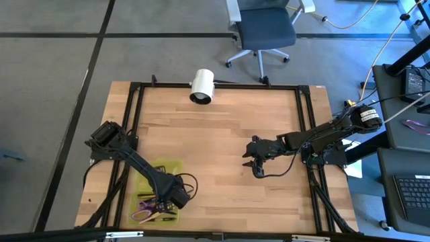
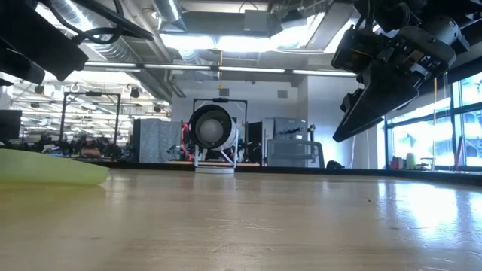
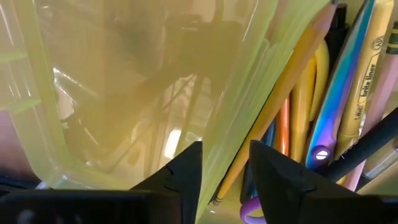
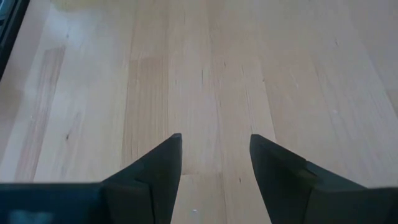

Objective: Pick & place school supplies into a supply box
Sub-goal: Move the yellow supply box to the center of the table

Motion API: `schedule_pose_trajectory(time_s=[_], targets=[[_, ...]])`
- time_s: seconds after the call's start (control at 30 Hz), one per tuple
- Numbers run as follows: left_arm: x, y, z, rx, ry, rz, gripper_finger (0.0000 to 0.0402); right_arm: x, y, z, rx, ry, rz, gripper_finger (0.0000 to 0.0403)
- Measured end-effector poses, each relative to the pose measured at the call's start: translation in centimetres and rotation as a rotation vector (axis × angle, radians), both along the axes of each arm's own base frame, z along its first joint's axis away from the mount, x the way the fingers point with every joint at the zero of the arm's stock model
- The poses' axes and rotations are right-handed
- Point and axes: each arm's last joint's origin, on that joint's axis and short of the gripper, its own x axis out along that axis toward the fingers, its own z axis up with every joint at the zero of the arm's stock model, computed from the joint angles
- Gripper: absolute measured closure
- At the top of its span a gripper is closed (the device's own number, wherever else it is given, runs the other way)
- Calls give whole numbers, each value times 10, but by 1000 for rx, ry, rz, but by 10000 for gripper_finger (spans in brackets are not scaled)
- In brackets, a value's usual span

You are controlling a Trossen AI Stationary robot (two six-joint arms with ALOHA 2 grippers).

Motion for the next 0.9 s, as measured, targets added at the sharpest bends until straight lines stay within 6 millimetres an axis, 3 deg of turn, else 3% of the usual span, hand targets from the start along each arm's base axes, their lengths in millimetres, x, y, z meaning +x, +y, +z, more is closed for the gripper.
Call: schedule_pose_trajectory(time_s=[0.37, 0.9], targets=[[2, -2, -2, -32, -1, -7, 301, 0, 0, 0, 0, 0, 0, 211], [4, -6, -21, -67, 79, -50, 330, 0, 0, 0, 1, 0, -1, 211]])
